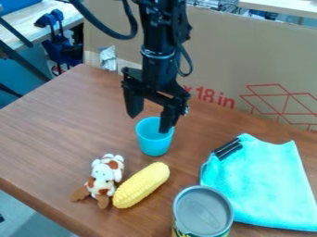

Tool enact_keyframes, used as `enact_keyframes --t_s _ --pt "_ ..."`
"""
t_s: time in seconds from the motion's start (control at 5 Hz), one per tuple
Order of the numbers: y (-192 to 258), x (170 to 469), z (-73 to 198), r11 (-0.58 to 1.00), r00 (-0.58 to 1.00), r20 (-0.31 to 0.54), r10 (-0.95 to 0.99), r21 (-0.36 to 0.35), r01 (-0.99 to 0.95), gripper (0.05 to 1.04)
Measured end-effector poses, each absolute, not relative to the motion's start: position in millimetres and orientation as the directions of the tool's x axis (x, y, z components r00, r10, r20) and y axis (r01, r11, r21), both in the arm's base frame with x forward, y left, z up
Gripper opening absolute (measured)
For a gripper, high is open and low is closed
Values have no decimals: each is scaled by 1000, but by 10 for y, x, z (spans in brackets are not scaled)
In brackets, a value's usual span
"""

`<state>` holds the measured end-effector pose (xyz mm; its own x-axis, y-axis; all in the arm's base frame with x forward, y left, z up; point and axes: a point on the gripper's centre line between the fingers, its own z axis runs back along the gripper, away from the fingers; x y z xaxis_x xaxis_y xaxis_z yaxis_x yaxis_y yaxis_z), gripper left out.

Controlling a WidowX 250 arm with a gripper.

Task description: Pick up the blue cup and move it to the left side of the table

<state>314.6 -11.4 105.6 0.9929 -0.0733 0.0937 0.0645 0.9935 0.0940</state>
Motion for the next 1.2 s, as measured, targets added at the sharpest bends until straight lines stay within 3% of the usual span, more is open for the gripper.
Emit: enact_keyframes --t_s 0.4,0.6,1.0,1.2 --pt "-142 3486 780 995 988 122 -95 -30 99 1002" --pt "-130 3491 747 995 990 116 -83 -43 89 1002" --pt "-29 3452 483 997 997 27 -77 -23 77 969" --pt "14 3453 435 998 998 19 -55 -23 56 683"
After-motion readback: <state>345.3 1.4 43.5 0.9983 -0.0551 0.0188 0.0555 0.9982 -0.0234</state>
